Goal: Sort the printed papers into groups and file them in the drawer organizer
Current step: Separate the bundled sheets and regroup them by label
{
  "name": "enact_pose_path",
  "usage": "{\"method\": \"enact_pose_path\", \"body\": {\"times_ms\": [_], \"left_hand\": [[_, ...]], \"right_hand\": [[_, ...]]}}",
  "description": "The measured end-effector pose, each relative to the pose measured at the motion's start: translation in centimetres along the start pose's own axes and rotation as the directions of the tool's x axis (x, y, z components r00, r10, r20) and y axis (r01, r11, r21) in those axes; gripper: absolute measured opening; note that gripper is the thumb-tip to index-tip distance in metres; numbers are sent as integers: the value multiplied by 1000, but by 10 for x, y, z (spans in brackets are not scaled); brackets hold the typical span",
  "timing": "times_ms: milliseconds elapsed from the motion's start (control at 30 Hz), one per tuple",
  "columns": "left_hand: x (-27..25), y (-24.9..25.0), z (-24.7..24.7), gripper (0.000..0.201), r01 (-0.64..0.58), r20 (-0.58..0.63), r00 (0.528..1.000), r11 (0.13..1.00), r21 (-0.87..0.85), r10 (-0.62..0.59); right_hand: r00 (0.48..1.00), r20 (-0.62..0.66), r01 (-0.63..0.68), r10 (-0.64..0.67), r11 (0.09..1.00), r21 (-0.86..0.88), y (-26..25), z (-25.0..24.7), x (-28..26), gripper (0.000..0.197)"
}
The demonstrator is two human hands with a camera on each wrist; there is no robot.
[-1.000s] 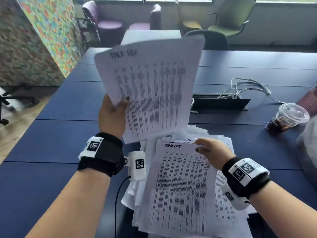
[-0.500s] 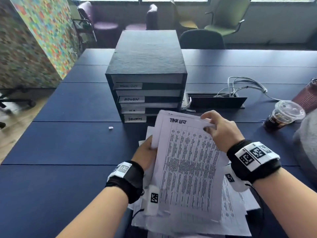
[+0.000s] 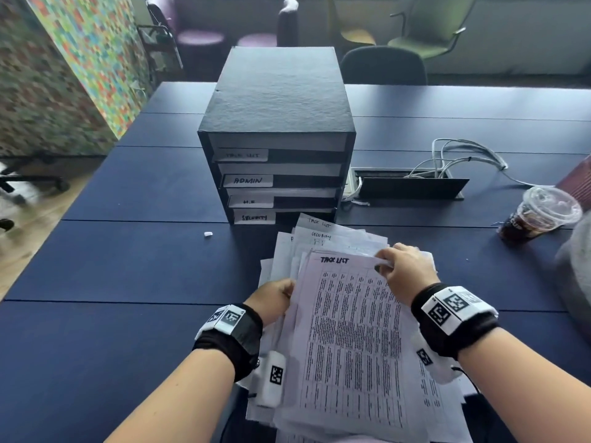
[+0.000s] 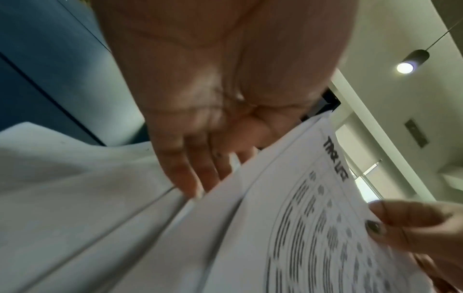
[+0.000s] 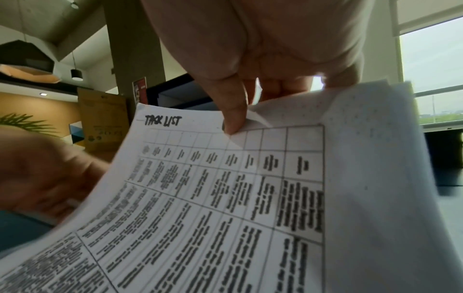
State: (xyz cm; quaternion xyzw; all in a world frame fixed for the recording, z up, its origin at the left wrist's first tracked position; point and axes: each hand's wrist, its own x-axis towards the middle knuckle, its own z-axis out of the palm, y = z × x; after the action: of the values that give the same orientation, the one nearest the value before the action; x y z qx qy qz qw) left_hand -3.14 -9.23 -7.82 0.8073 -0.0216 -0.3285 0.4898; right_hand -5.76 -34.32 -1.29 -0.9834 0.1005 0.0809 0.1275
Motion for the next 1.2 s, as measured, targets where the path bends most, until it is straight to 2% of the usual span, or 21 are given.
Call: {"method": "enact_pose_path", "body": {"times_ms": [33, 67, 100, 133, 267, 333, 400, 467, 567, 700, 800, 867, 933, 1000, 1067, 1133, 1200], "left_hand": [[4, 0, -3, 49, 9, -123, 992, 1000, 10, -8], [7, 0, -7, 44, 27, -259, 966, 999, 22, -20], [8, 2, -10, 41, 30, -347, 938, 999, 18, -22], [11, 1, -12, 39, 25, -373, 928, 1000, -9, -26], [20, 1, -12, 37, 50, -306, 949, 993, -109, -81], [22, 2, -6, 33, 48, -269, 956, 969, -241, -115], [24, 6, -4, 29, 49, -268, 955, 961, -271, -124], [24, 10, -4, 32, 50, -265, 959, 977, -209, -105], [23, 16, -3, 38, 34, -253, 965, 987, -156, -73], [20, 21, 5, 29, 4, -201, 979, 987, -160, -36], [21, 25, 4, 22, -11, -125, 992, 993, -120, -4], [20, 29, 3, 13, -38, -84, 996, 999, 0, 38], [22, 28, 1, 11, -40, -149, 986, 976, 213, 73], [23, 23, -1, 23, 35, -282, 956, 928, 370, 76], [21, 18, -1, 49, 99, -356, 933, 909, 406, 57], [21, 14, -2, 70, 52, -328, 943, 954, 297, 51], [21, 12, 1, 81, -24, -318, 945, 988, 153, 72]], "right_hand": [[1000, -17, 7, -7, 1000, -21, 1, 4, -1, 23], [1000, -27, 13, -14, 1000, -17, 1, 7, -1, 22], [999, -27, 26, -26, 1000, 1, 2, 10, -1, 20], [999, -13, 42, -42, 999, 19, 1, 13, -1, 19], [990, 133, 33, -48, 993, 114, -7, 20, -5, 12], [984, 169, 39, -60, 991, 127, -9, 22, -7, 23], [981, 178, 61, -80, 992, 110, -9, 23, -6, 37], [981, 169, 80, -97, 992, 100, -8, 24, -2, 37], [982, 133, 122, -137, 986, 112, -2, 26, 7, 24], [954, 144, 246, -263, 961, 125, 1, 21, 20, 16], [923, 185, 319, -337, 940, 117, -1, 15, 29, 20], [918, 176, 337, -356, 933, 127, -1, 14, 31, 19], [929, 151, 312, -338, 934, 174, -2, 13, 31, 14], [945, 154, 256, -287, 947, 194, -2, 13, 30, 8], [953, 154, 235, -263, 956, 177, -2, 14, 30, 10], [955, 146, 233, -257, 958, 166, -2, 15, 30, 13], [954, 148, 235, -261, 957, 169, -1, 17, 30, 15]]}}
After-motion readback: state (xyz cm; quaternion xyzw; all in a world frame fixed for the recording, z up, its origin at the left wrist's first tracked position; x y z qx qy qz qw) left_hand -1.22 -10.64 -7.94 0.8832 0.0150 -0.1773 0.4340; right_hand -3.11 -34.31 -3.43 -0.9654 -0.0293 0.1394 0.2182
